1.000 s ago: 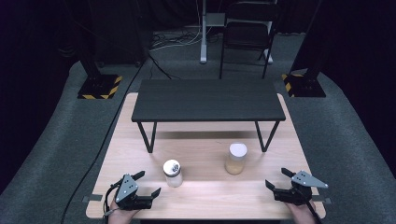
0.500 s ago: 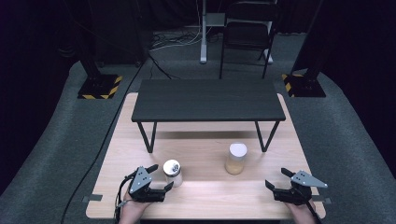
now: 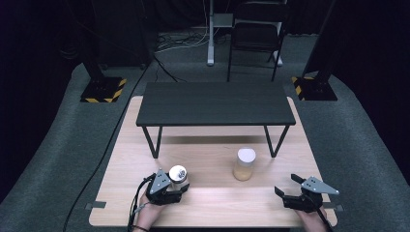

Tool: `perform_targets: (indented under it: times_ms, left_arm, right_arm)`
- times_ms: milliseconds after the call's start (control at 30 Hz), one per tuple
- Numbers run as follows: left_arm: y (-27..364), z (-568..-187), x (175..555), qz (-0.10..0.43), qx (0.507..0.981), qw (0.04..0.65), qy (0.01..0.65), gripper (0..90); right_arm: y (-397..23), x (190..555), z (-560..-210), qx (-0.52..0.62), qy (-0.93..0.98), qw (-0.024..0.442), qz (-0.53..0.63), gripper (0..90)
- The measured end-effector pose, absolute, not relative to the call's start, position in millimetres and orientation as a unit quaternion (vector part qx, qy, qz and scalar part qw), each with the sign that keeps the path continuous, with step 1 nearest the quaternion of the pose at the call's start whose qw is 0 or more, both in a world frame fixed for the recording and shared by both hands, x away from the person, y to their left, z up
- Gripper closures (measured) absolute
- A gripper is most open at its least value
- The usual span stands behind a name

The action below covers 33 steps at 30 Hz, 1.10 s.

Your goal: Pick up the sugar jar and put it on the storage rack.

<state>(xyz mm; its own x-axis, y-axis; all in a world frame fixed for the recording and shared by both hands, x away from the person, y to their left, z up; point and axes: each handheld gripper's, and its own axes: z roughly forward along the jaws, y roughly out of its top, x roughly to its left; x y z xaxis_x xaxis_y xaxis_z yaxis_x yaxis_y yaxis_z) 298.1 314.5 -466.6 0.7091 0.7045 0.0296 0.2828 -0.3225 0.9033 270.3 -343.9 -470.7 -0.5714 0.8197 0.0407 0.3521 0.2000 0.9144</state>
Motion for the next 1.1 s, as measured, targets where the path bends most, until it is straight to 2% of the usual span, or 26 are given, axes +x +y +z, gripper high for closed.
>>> perform_targets:
  times_ms: [267, 433, 1100]
  left_arm:
    - [308.9, -459.7, 296.7, 0.22, 0.786, 0.478, 0.324, 30.8]
    - [312.1, -451.7, 294.7, 0.218, 0.776, 0.494, 0.326, 30.8]
    - [302.1, -383.2, 302.0, 0.26, 0.748, 0.516, 0.327, 30.9]
  right_arm:
    - [-343.8, 270.3, -470.6, 0.397, 0.738, 0.238, 0.492, 11.0]
    - [-343.4, 270.0, -470.6, 0.396, 0.738, 0.24, 0.491, 11.0]
    - [-344.6, 270.6, -470.6, 0.4, 0.736, 0.235, 0.493, 10.9]
